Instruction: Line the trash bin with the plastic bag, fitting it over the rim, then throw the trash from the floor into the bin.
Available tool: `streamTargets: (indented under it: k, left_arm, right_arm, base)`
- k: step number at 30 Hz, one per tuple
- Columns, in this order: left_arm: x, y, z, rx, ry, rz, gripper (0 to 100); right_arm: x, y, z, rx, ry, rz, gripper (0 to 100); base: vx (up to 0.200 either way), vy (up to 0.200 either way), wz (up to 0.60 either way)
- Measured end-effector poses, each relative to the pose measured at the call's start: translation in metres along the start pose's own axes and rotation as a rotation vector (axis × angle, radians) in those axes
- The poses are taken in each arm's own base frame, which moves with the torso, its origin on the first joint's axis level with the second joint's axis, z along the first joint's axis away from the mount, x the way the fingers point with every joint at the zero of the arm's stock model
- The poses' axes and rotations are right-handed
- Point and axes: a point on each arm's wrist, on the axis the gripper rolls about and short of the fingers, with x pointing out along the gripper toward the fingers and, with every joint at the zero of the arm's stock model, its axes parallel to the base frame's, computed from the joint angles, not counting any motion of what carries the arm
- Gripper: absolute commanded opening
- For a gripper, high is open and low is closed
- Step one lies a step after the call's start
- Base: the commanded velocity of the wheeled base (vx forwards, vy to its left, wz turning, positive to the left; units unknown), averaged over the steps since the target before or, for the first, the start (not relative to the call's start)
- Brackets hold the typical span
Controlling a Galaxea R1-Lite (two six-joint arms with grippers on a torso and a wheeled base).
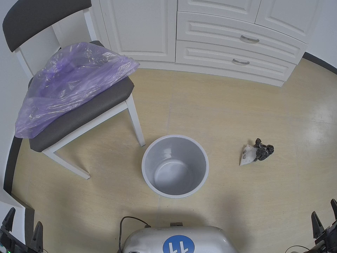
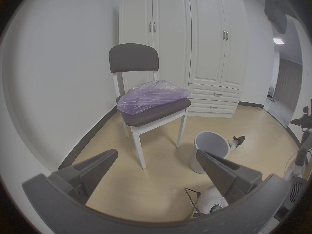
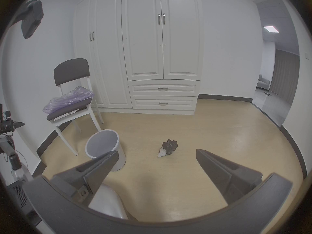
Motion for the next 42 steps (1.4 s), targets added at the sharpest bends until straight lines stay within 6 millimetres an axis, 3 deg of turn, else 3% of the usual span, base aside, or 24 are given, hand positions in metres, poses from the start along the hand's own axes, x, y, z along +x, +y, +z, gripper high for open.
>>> streamTargets:
  k: [21,28,34,38,42]
  left_arm:
    - [0.0,-0.001,0.001,0.056,-0.007,-0.037,100]
    - [0.0,0.0,0.0,-0.023,-0.003,0.002,100]
    - [0.0,0.0,0.002,-0.033,-0.018,0.016,100]
    - [-0.003,0.0,0.016,-0.043,-0.108,-0.004,100]
    - [-0.014,-0.001,0.046,-0.079,-0.22,-0.048,100]
  right_arm:
    - [0.0,0.0,0.0,-0.056,0.0,0.006,100]
    - [0.0,0.0,0.002,0.006,-0.017,0.005,100]
    - [-0.011,0.001,0.034,0.136,-0.131,0.014,100]
    - [-0.021,0.001,0.053,0.089,-0.192,0.013,100]
    - [-0.022,0.001,0.055,0.028,-0.192,0.006,100]
  base:
    - [0.0,0.0,0.0]
    - [0.0,0.0,0.0]
    - [0.0,0.0,0.0]
    - [0.0,0.0,0.0]
    - [0.0,0.0,0.0]
